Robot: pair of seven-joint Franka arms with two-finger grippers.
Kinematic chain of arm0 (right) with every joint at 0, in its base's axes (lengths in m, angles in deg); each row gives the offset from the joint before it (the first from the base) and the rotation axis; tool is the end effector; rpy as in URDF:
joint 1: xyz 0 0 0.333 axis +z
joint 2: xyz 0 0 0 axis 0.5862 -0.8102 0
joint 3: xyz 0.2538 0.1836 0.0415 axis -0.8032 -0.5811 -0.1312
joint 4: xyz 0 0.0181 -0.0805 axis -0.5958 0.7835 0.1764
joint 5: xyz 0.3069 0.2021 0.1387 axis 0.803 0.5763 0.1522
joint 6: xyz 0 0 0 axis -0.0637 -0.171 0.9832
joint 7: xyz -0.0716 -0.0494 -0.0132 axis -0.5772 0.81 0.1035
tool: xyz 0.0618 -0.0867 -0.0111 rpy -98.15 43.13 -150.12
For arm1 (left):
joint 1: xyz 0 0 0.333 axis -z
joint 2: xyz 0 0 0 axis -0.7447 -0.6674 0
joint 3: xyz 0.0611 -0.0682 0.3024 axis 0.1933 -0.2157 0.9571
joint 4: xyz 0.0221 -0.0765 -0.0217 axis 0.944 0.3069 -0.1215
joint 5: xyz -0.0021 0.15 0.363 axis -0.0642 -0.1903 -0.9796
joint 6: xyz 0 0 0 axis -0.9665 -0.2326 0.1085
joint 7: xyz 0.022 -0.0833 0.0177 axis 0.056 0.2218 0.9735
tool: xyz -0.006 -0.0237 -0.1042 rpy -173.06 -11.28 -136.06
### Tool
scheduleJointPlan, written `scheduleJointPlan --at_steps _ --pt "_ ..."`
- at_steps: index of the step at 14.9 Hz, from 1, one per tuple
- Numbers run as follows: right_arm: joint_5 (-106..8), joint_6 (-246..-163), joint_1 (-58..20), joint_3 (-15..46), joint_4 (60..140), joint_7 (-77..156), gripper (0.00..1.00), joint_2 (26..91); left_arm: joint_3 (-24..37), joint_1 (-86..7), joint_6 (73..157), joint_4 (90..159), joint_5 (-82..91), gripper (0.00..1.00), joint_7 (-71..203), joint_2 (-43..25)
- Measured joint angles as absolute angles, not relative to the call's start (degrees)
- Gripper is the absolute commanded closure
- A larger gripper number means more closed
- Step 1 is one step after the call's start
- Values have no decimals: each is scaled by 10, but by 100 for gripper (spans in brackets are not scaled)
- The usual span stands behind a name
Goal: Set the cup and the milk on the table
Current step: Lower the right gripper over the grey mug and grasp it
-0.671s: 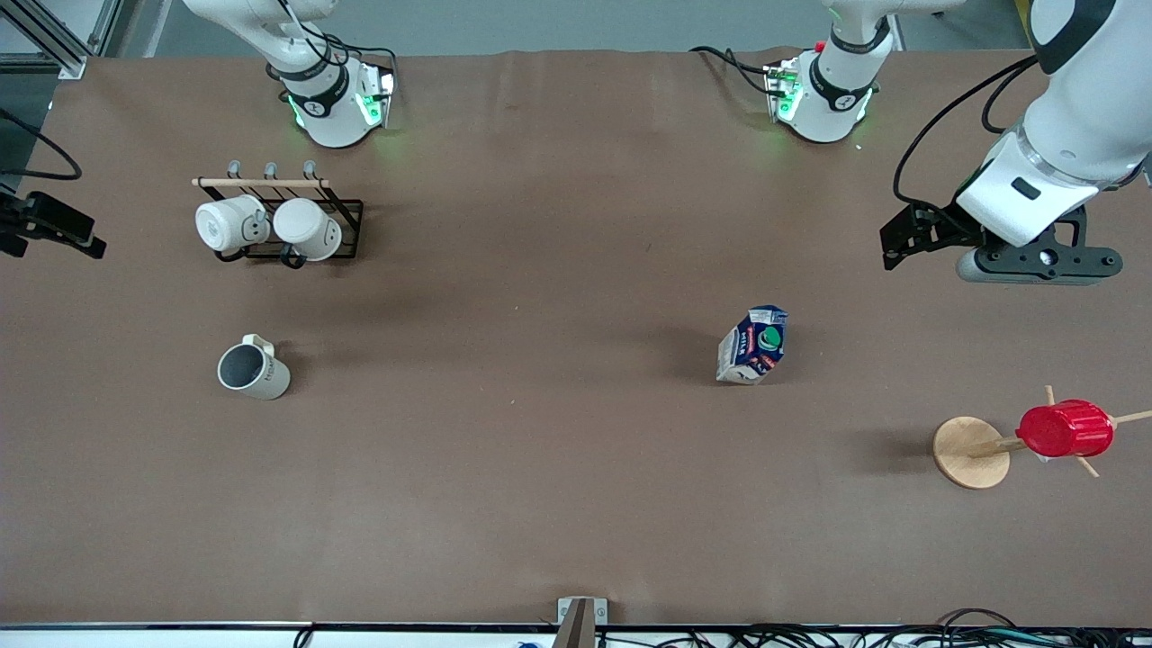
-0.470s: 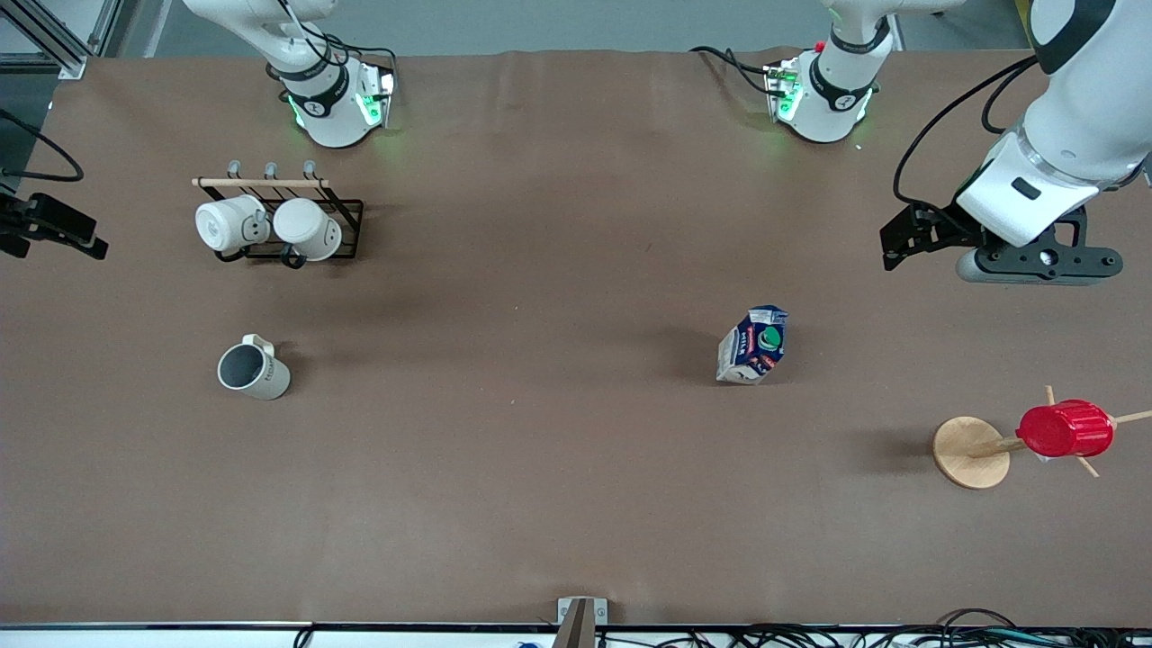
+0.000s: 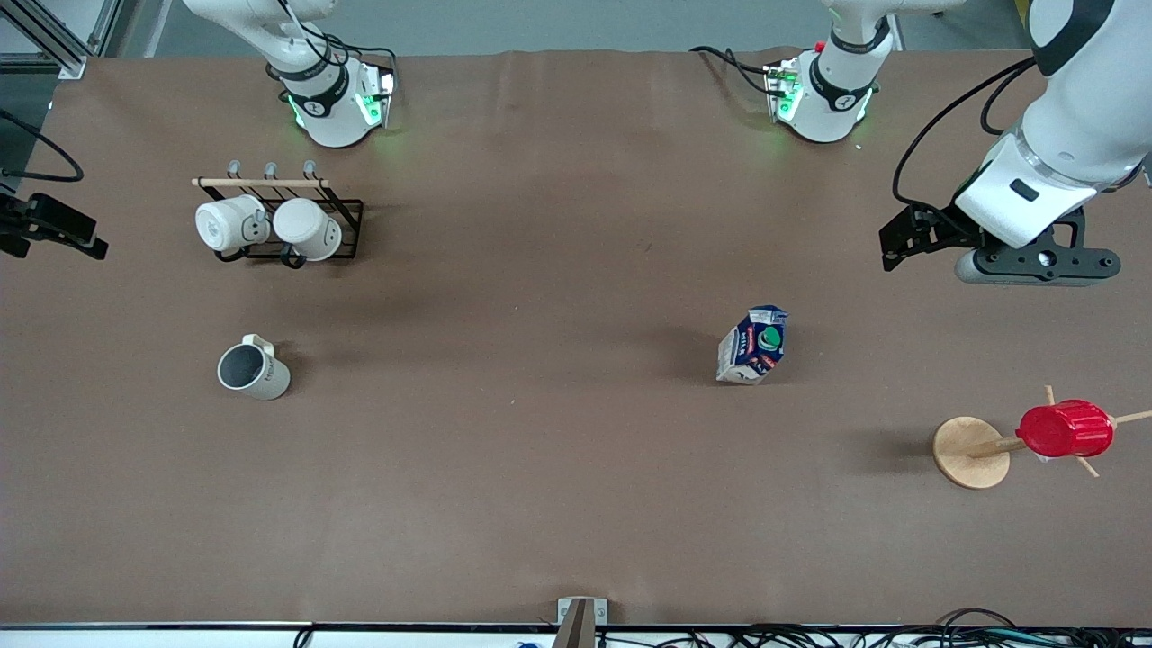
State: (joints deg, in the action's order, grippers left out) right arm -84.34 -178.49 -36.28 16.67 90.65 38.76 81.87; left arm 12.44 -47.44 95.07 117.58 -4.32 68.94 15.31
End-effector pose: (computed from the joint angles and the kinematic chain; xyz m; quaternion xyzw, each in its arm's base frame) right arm 0.5533 -0.0635 0.6229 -0.9996 0.0242 0.0027 0.0103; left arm 0.5581 -0.1282 0.5962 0.9992 -0.0316 0.0207 0.0088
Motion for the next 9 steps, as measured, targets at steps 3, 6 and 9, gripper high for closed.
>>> scheduleJointPlan --at_steps 3,6,9 --pt "-844 -1783 -363 167 910 395 0 815 124 -475 951 1177 -43 1 689 153" --pt "-844 -1800 -363 168 912 407 0 788 124 -475 951 1177 -43 1 689 153" --pt "-844 -1843 -364 169 927 412 0 740 124 -475 951 1178 -43 1 689 151"
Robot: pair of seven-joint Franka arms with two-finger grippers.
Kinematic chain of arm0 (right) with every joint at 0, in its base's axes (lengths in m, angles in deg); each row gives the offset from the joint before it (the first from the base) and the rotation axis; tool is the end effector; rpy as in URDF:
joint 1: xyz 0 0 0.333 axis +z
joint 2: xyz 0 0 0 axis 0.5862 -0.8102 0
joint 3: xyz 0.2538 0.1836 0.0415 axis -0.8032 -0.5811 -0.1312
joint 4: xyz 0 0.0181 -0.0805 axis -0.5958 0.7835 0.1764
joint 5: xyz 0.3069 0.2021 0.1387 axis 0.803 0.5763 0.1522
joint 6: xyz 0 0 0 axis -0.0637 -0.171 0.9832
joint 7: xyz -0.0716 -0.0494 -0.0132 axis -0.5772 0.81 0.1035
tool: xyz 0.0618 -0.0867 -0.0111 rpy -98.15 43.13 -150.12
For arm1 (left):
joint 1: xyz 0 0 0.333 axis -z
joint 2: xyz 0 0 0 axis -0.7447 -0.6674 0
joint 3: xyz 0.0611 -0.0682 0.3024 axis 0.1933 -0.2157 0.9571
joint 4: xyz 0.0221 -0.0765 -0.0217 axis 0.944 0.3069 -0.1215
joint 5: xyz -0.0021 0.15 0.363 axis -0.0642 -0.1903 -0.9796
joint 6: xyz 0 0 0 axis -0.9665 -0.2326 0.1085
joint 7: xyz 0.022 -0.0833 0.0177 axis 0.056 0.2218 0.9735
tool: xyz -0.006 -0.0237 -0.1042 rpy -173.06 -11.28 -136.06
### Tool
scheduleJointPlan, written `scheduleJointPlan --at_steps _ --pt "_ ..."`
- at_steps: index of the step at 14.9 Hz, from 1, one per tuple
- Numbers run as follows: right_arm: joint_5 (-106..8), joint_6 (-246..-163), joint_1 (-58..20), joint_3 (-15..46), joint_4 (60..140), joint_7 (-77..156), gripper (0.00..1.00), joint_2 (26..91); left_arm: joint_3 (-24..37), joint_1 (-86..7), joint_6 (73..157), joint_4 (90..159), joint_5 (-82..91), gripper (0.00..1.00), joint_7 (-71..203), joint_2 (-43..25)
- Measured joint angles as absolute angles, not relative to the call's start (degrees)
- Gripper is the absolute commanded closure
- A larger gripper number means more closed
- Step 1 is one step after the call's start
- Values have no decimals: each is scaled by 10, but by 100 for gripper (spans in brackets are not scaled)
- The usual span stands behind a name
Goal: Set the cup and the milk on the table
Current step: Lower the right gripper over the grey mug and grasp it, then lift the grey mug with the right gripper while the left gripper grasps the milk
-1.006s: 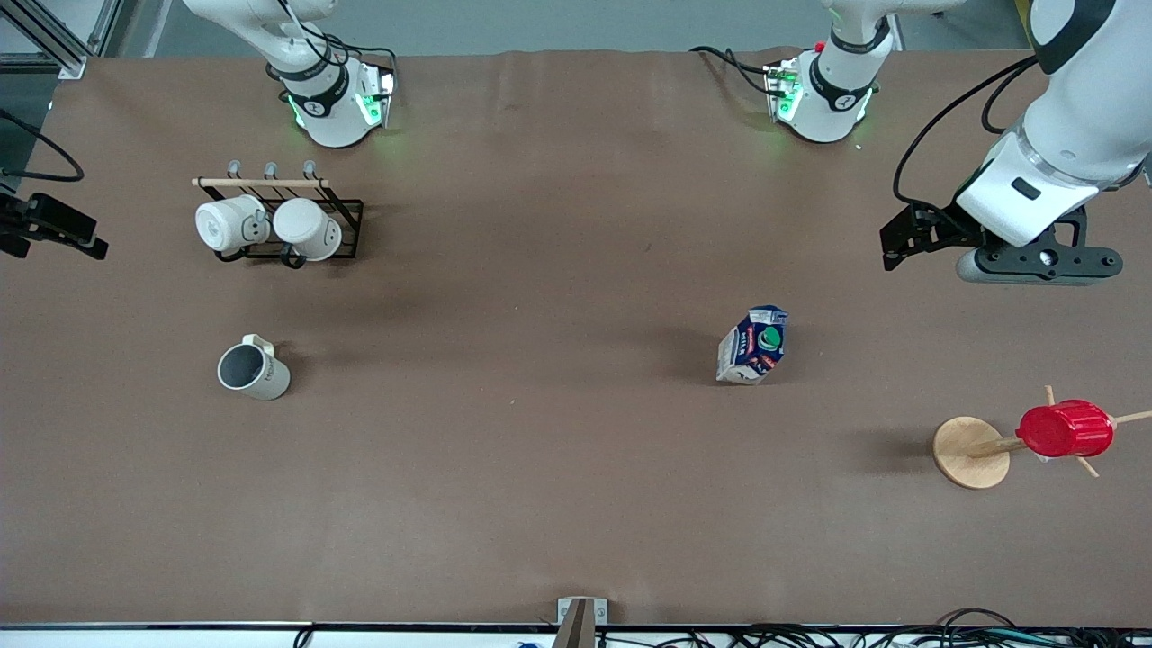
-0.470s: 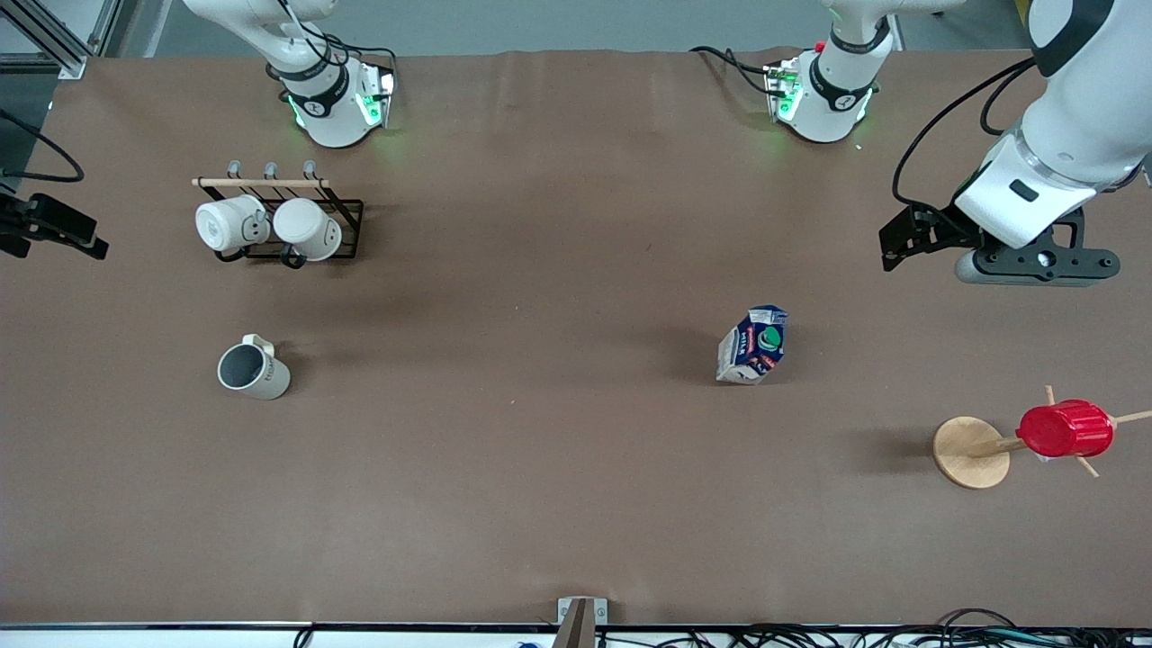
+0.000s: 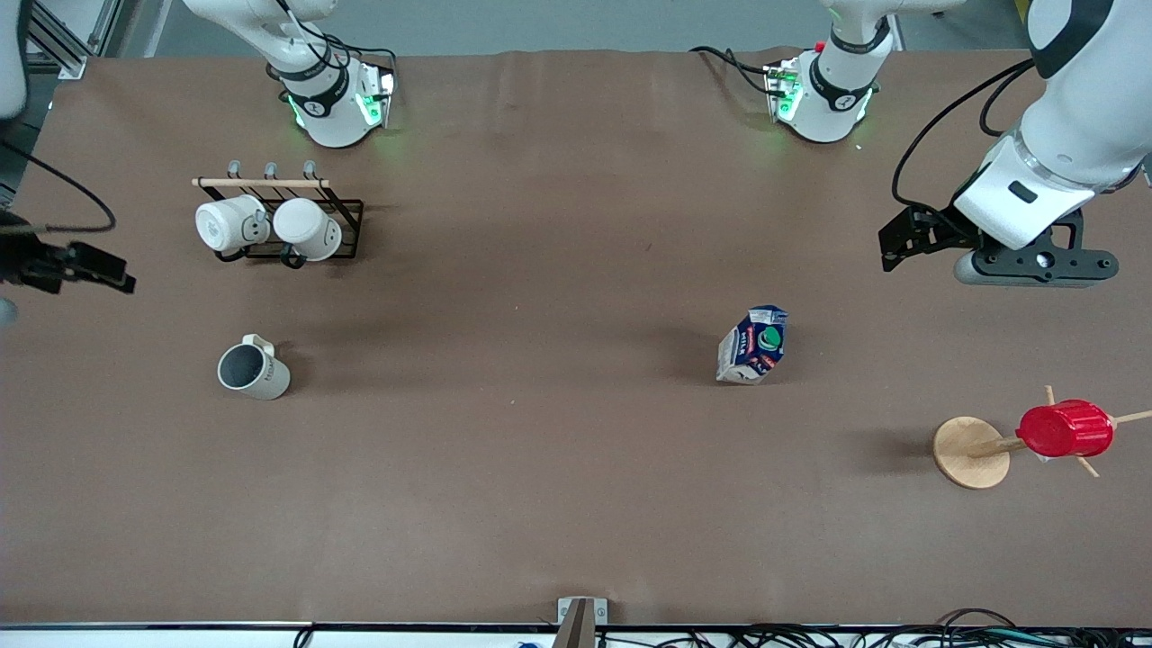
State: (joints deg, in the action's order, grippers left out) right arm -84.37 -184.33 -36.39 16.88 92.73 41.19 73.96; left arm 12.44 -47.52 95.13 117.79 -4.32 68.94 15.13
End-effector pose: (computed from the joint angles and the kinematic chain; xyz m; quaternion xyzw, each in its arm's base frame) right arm 0.5959 -0.0684 0.5347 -0.9992 0.0069 0.0389 0.0064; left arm 0.5590 -0.1275 0.5928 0.9993 -0.0309 0.0179 0.0085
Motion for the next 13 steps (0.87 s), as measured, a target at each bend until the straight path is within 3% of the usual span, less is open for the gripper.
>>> scheduleJointPlan --at_steps 6,13 --pt "-844 -1977 -380 172 1002 474 0 664 124 -477 977 1182 -43 1 689 117" --pt "-844 -2057 -389 171 1023 487 1 574 117 -472 1051 1198 -43 1 689 14"
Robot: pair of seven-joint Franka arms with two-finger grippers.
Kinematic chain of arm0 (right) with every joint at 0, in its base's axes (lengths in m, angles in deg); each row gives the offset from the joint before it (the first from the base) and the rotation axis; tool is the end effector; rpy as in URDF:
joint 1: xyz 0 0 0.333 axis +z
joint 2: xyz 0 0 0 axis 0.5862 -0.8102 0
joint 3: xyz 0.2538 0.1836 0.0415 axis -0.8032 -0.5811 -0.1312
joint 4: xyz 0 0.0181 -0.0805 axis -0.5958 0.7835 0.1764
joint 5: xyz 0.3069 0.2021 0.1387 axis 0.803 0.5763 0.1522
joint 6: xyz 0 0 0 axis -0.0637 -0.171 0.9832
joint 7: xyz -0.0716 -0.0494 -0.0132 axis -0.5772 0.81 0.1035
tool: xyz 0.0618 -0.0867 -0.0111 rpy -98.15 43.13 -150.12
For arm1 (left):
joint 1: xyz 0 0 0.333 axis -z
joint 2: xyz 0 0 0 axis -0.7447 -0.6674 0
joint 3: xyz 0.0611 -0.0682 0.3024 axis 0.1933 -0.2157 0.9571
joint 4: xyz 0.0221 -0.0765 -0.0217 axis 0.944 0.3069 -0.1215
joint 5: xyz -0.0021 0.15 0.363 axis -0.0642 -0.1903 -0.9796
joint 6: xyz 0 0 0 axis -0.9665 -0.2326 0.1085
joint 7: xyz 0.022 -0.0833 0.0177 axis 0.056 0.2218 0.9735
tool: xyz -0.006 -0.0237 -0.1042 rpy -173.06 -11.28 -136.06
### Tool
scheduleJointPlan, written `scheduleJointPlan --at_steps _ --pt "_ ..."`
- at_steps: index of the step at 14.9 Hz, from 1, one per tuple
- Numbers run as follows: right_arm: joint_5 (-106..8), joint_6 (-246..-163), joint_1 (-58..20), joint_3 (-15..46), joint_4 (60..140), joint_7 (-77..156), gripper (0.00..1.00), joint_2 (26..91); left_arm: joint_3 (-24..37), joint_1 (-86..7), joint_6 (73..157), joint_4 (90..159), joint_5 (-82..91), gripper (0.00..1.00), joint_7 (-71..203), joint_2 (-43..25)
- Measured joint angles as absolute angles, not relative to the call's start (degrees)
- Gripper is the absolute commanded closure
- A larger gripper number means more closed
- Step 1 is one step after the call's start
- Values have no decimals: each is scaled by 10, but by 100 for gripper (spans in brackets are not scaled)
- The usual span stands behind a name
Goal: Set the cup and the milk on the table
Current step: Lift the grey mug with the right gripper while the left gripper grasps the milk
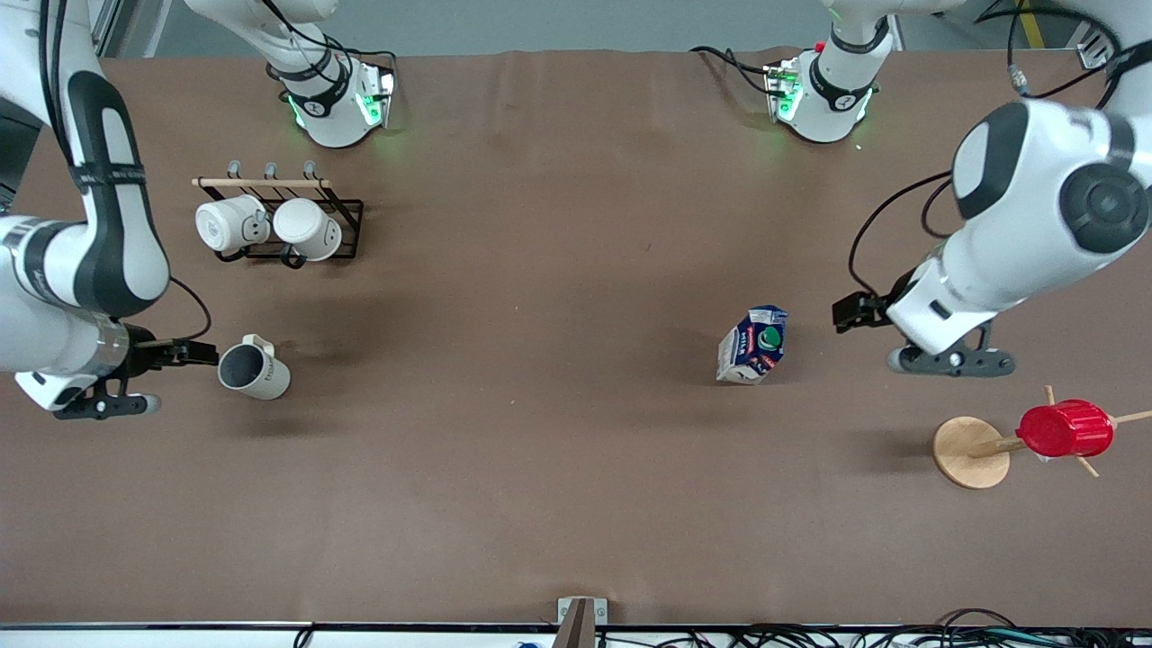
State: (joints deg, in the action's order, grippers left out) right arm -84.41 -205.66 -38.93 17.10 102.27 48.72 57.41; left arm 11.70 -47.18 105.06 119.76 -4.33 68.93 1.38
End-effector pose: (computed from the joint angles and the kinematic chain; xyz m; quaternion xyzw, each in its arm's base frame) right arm 0.6286 -0.1027 0.3066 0.9961 0.0340 -0.0816 0.0002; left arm 0.6164 -0.1422 0.4494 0.9984 -0.0370 -0.0341 0.0255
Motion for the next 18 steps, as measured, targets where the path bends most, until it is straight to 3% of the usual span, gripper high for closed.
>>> scheduleJointPlan --at_steps 2,5,9,10,15,18 --pt "-844 -2105 -389 171 1051 487 5 562 116 -467 1087 1217 -43 1 689 -2" --pt "-844 -2166 -389 171 1095 488 29 553 116 -465 1135 1258 -43 1 689 -4" --pt "-844 -2196 -389 169 1106 489 95 535 116 -465 1149 1271 -43 0 689 -3" --pt "-844 -2198 -389 168 1106 489 100 533 116 -465 1150 1271 -43 0 689 0" --pt "-807 -2198 -388 165 1096 488 100 533 84 -455 1155 1271 -43 0 733 2" --pt "-802 -2158 -373 159 1067 488 100 534 83 -433 1167 1272 -43 0 743 -8"
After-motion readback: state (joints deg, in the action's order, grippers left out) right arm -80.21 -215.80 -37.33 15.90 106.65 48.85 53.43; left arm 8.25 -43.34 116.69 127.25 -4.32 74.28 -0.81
